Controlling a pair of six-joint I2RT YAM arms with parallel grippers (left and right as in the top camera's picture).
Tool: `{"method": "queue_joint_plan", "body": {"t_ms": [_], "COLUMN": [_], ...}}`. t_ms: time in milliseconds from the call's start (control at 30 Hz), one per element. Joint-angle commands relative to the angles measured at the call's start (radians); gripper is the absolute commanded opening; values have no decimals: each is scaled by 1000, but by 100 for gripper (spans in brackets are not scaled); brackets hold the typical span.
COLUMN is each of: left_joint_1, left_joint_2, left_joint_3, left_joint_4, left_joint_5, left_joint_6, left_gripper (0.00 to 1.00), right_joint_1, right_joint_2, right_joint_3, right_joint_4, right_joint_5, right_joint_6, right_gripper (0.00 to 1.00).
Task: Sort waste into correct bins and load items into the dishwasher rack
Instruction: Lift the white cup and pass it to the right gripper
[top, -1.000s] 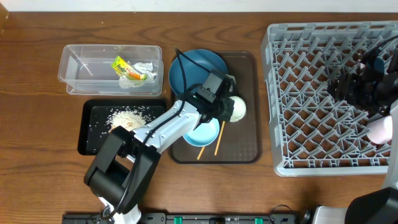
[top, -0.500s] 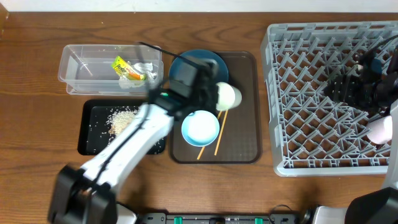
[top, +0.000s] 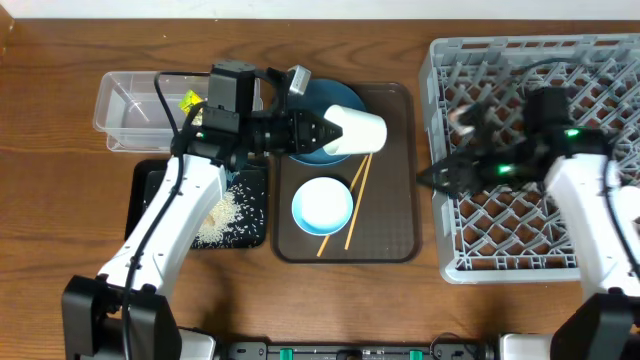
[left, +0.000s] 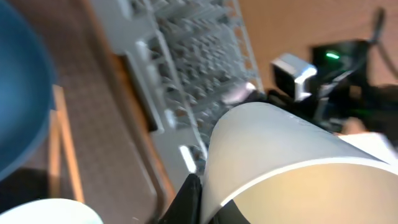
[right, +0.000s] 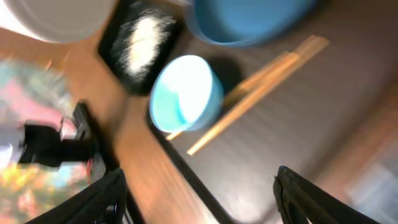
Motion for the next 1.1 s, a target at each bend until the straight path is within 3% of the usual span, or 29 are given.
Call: {"method": "queue_joint_plan", "body": {"t_ms": [0, 233, 433, 633, 1067], "left_joint_1": [-5, -7, -7, -7, -7], "left_joint_2": [13, 13, 13, 13, 13], "left_joint_3": [18, 18, 18, 18, 18], "left_joint_4": [6, 3, 2, 3, 2], "left_joint_5": [165, 214, 227, 227, 232], "left_joint_6": [-8, -8, -8, -8, -8], "left_gripper": [6, 6, 6, 6, 6], "right_joint_1": [72, 153, 153, 154, 160], "right_joint_2": [-13, -13, -13, -13, -13], "right_joint_3": [-50, -76, -76, -76, -76], "right_joint_4": [105, 421, 662, 704, 826], "right_joint_5": [-162, -233, -473, -623, -626], "right_joint_6": [-63, 20, 50, 50, 50], "right_gripper": [71, 69, 72, 76, 73]}}
